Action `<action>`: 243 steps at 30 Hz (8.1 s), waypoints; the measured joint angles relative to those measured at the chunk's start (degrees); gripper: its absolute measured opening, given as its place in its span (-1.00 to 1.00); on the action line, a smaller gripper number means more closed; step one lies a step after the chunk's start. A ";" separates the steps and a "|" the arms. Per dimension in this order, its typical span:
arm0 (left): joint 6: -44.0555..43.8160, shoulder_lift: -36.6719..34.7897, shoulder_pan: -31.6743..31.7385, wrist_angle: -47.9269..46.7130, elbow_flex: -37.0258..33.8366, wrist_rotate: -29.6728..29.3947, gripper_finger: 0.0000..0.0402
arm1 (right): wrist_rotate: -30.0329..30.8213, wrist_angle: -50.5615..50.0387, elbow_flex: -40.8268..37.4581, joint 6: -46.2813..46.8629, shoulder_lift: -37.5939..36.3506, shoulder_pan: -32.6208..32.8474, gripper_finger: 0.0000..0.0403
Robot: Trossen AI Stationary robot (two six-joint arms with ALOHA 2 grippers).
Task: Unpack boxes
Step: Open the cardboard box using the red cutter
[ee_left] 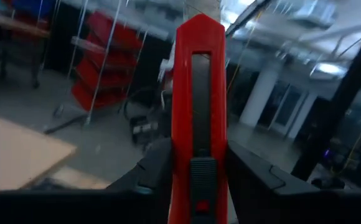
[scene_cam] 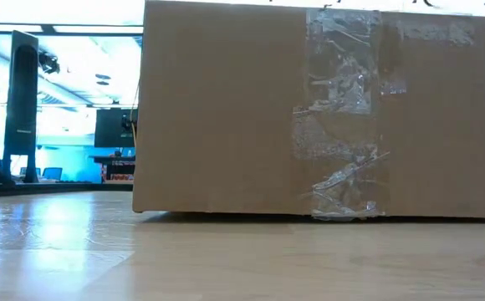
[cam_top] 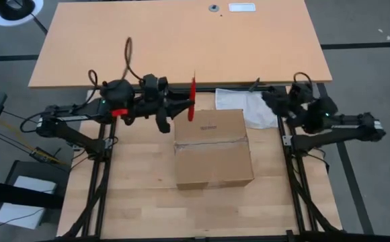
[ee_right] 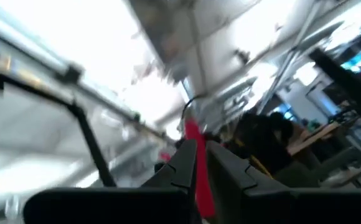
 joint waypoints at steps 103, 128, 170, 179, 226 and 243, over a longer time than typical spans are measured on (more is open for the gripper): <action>19.56 -5.71 -0.38 -5.42 0.07 -12.32 -0.21 | 46.06 -28.93 62.61 -63.16 45.70 15.76 -0.76; 29.74 -12.36 -13.94 -30.88 0.15 -19.82 -0.21 | -5.09 -85.24 65.67 -6.96 41.41 3.64 -0.76; 54.52 6.36 -15.15 -34.57 11.61 -33.10 -0.01 | -20.92 -76.10 65.65 4.38 45.60 -1.12 -0.76; 53.72 6.78 -15.15 -35.07 11.61 -33.25 -0.35 | -22.07 -76.08 65.65 4.43 45.59 -1.14 -0.76; 34.79 6.36 -15.05 -34.60 15.40 -31.20 -0.35 | -12.14 -76.63 66.94 -22.68 38.89 0.35 0.11; 23.25 7.38 -14.28 -34.54 17.00 -19.97 -0.35 | -2.37 -66.32 66.85 -43.26 45.23 6.77 0.24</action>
